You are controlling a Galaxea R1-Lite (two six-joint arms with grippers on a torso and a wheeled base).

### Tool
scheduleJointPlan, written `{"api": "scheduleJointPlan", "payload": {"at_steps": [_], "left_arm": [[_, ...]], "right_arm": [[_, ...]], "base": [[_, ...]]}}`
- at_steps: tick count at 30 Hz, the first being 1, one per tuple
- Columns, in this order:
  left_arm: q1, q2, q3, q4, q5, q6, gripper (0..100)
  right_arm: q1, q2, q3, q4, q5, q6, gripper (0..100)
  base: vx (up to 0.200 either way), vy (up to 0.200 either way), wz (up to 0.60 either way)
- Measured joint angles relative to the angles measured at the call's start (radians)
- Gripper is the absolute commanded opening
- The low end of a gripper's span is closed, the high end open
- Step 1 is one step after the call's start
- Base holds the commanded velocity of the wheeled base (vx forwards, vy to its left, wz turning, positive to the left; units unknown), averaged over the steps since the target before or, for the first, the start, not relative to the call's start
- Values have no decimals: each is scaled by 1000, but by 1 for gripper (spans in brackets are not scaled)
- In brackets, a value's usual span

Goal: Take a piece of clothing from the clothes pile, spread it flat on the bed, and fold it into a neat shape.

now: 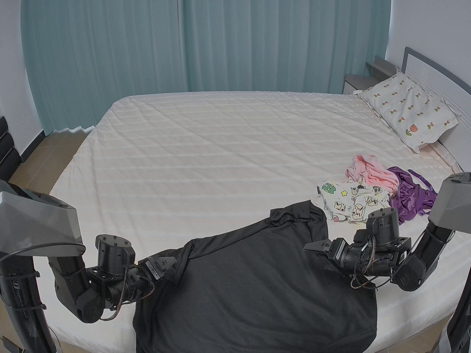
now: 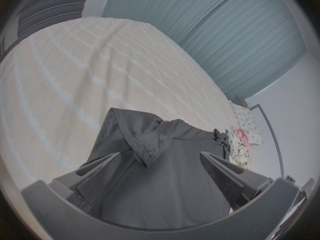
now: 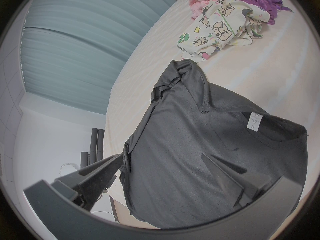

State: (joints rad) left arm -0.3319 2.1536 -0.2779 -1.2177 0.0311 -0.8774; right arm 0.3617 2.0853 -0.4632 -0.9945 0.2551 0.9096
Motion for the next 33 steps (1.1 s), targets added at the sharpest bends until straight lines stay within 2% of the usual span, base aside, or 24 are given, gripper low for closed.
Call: {"api": "scheduleJointPlan", "payload": {"at_steps": [9, 16, 17, 20, 26, 33], "left_arm": [[-58, 117, -71, -19, 130, 11, 100], [-73, 177, -130, -12, 143, 23, 100], [-73, 181, -135, -12, 143, 25, 0], [-70, 198, -150, -12, 152, 50, 0], [-40, 230, -186, -16, 221, 73, 0], [29, 219, -243, -13, 232, 76, 0]], "right_arm": [[0, 5, -2, -1, 0, -1, 100], [-3, 12, -4, -1, -2, -1, 100], [-3, 13, -4, 0, -2, -1, 100], [-4, 14, -3, -1, -2, -1, 100], [-5, 15, 0, -1, -2, -1, 100], [-8, 15, 4, -1, -2, -1, 100]], "base": [[0, 0, 0], [0, 0, 0], [0, 0, 0], [0, 0, 0], [0, 0, 0], [0, 0, 0]]}}
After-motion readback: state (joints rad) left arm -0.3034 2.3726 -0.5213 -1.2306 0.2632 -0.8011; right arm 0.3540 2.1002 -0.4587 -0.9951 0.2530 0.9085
